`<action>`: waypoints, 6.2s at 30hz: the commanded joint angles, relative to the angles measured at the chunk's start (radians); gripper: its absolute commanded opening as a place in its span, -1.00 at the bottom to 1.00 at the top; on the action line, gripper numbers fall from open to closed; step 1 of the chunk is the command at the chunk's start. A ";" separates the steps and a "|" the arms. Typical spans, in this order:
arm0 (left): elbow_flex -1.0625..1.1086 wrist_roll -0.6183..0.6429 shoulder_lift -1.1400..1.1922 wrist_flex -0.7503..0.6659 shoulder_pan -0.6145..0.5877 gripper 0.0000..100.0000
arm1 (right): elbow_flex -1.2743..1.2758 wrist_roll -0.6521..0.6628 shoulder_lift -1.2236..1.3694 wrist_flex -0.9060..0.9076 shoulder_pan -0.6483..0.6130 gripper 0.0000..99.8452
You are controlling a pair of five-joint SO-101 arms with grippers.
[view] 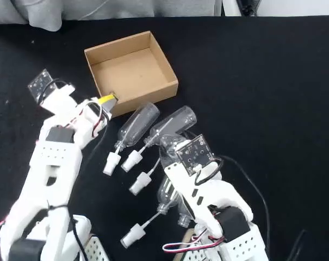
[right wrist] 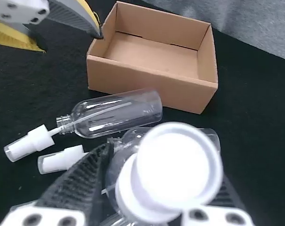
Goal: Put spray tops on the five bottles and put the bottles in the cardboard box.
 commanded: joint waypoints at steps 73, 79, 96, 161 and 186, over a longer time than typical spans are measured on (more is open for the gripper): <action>-0.453 -0.517 0.554 0.207 0.028 -0.94 | -0.130 -0.008 -0.101 0.020 0.150 -0.70; -0.464 -0.594 0.554 0.281 0.082 -0.94 | -0.131 -0.008 -0.101 0.017 0.180 -0.70; -0.403 -0.603 0.381 0.351 0.079 -0.94 | -0.145 -0.061 -0.101 0.017 0.183 -0.70; -0.352 -0.582 0.094 0.535 -0.381 -0.94 | -0.205 -0.054 -0.099 0.020 0.183 -0.85; 0.171 -0.571 -0.167 0.043 -0.384 -0.94 | -0.725 -0.014 0.607 0.017 0.173 -0.85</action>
